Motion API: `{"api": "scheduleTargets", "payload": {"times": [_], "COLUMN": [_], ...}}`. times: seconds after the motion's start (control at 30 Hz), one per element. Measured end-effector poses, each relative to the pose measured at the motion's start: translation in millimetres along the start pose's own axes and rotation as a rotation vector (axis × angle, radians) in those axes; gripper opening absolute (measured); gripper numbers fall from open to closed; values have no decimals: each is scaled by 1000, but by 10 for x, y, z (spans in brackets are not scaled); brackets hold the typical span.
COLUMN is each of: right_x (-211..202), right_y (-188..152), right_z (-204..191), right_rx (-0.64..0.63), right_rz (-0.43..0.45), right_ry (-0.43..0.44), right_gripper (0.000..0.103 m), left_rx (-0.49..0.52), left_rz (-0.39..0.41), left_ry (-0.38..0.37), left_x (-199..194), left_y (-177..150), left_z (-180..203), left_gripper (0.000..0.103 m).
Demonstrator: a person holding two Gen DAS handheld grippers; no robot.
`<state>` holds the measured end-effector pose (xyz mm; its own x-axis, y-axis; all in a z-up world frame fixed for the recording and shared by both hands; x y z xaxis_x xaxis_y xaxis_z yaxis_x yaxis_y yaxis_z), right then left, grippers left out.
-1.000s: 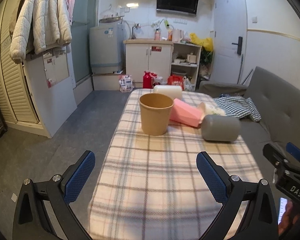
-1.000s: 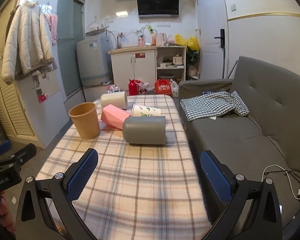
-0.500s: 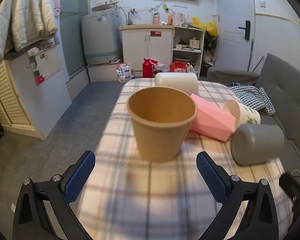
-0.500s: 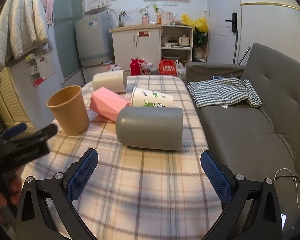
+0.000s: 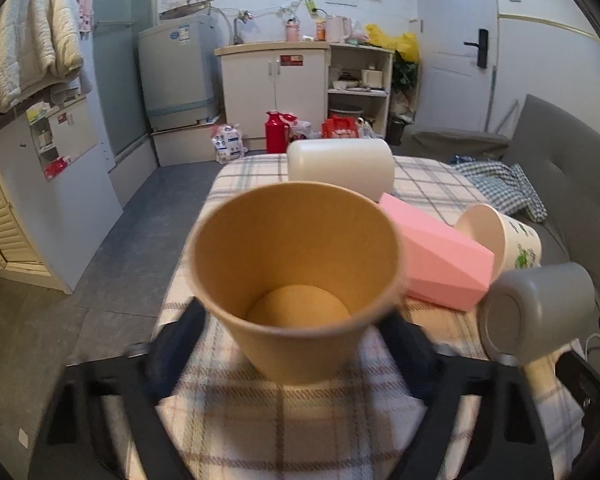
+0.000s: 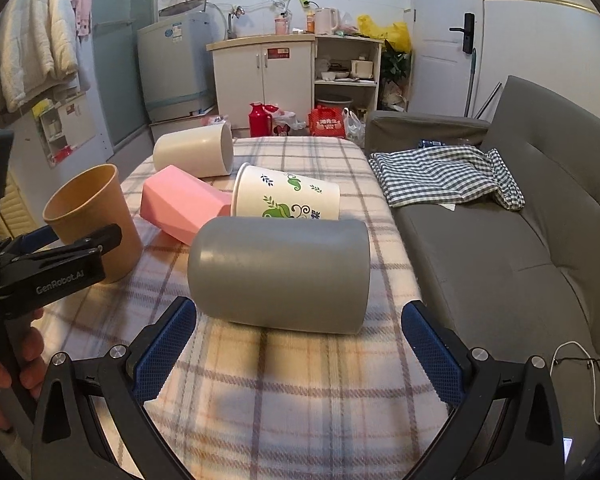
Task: Flip cup upside down
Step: 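Move the left gripper to the tan paper cup and close on its rim, then lift the tan cup with the left gripper and tilt it over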
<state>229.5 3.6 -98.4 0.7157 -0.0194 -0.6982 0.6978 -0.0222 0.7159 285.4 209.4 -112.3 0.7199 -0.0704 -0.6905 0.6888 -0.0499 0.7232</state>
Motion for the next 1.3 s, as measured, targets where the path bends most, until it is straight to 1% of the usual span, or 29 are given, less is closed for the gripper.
{"api": "scheduleTargets", "payload": {"times": [0.1,0.2,0.4,0.57,0.77,0.83,0.93,1.1,1.17,1.2,1.3], "right_x": [-68,-215,-655,-1041,-1346,-1411,-1494,-1532,-1496,-1469,-1401], "right_y": [6,16,-32,-218,-476,-528,-574,-586,-602,-618,-641], "right_z": [-23,-40,-52,-1,167,234,327,446,471,482,493], "right_rx": [-2,-3,10,23,59,77,99,131,142,147,162], "right_rz": [4,15,56,88,98,96,99,105,97,92,82], "right_ry": [5,3,9,-2,-11,-16,-23,-34,-34,-30,-13], "right_gripper": [103,103,103,103,103,103,103,103,103,103,103], "left_rx": [16,35,36,28,42,38,43,36,42,43,39], "left_rz": [3,9,-1,-41,-118,-154,-192,-258,-282,-290,-269], "left_ry": [0,0,-23,-66,-128,-162,-198,-230,-220,-214,-220], "left_x": [-105,-305,-881,-1389,-1753,-1803,-1826,-1668,-1573,-1527,-1447], "left_y": [-18,-60,-286,-589,-997,-1108,-1179,-1180,-1186,-1178,-1070], "left_z": [0,31,47,122,375,458,599,724,754,758,773], "left_gripper": [80,80,80,80,80,80,80,80,80,80,80]}}
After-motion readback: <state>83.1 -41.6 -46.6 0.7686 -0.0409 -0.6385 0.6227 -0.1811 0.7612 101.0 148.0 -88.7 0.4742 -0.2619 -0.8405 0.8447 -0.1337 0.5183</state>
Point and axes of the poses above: each gripper's, at about its wrist camera, not at the fingertips, and x roughly the way its jaws point, z to its right, y to its top, the point moved 3 cm from there along x, roughly the way its jaws point, and after that the axes turned 3 degrees about -z, right-handed, at the moved point
